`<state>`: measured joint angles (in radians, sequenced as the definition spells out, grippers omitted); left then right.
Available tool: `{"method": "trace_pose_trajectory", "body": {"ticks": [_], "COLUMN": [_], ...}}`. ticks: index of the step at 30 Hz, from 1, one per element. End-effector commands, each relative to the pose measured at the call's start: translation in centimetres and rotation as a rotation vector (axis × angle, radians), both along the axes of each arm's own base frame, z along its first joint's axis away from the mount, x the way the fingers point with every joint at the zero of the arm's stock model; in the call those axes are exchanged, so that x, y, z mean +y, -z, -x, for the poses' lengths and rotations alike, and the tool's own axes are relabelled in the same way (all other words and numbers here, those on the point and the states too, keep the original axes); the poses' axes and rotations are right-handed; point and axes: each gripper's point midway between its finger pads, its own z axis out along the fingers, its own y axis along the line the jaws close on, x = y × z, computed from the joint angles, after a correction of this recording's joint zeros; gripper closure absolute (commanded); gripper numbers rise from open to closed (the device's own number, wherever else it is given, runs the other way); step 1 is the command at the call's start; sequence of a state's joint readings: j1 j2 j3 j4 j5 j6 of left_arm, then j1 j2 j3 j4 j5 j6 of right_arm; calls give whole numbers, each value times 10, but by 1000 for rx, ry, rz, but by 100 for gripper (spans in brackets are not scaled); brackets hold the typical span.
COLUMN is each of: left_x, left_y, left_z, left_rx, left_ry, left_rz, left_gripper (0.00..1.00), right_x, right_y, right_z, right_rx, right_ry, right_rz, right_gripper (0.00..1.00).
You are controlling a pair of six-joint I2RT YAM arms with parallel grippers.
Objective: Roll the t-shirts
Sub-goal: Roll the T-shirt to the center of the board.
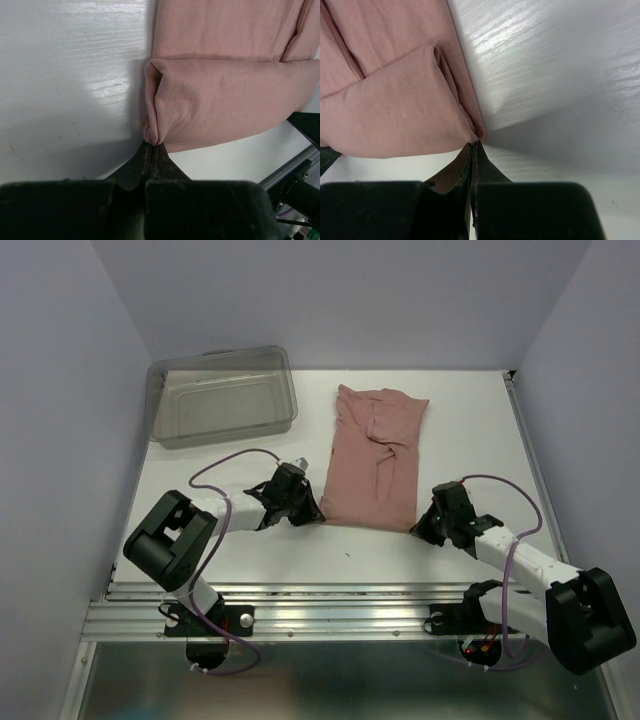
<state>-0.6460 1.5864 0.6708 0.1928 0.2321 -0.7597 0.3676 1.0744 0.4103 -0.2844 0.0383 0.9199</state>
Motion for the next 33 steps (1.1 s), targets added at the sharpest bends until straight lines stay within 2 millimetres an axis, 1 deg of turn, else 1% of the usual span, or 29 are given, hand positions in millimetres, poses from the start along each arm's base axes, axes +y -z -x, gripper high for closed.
{"method": "trace_pose_trajectory", "body": {"ticks": [1,3,5,6,9,10,13,14,18,22,25,28,29,33], "left_x": [7,7,7,6,4,5,5,7,9,5,2,2,0,3], "left_y": [4,2,2,1,-3,-1,-7,-9,-15,-25,-31,-30,-34,-38], "left_z": [14,18,25,31,41,48,55,59,65,63,61,61,58,51], "left_rx": [32,33,49,58,69,88,94,106,128,130,134,165,166,174], "left_ry": [12,14,16,22,34,41,48,48,50,56,55,55,52,29], "left_rz": [-39,-44,-50,-48,-44,-54,-48,-49,-51,-41,-39,-53,-48,-59], "left_gripper": [100,100,100,100,100,100,100,100,100,100,100,100,100,100], "right_x": [4,3,7,7,6,6,5,4,1,-2,-4,-5,-5,-5], "right_y": [-6,-9,-11,-11,-13,-13,-15,-12,-16,-27,-34,-40,-41,-45], "right_z": [0,3,8,13,22,24,35,41,49,46,40,34,32,27], "right_rx": [-18,-20,-7,3,18,24,42,65,75,50,32,19,18,13], "right_ry": [-16,-14,-39,-49,-64,-69,-79,-80,-82,-77,-71,-65,-65,-64], "right_rz": [-31,-31,-49,-49,-50,-55,-65,-62,-57,-43,-25,-16,-12,1], "right_gripper": [99,99,99,99,99,99,99,99,99,99,99,99,99,99]}}
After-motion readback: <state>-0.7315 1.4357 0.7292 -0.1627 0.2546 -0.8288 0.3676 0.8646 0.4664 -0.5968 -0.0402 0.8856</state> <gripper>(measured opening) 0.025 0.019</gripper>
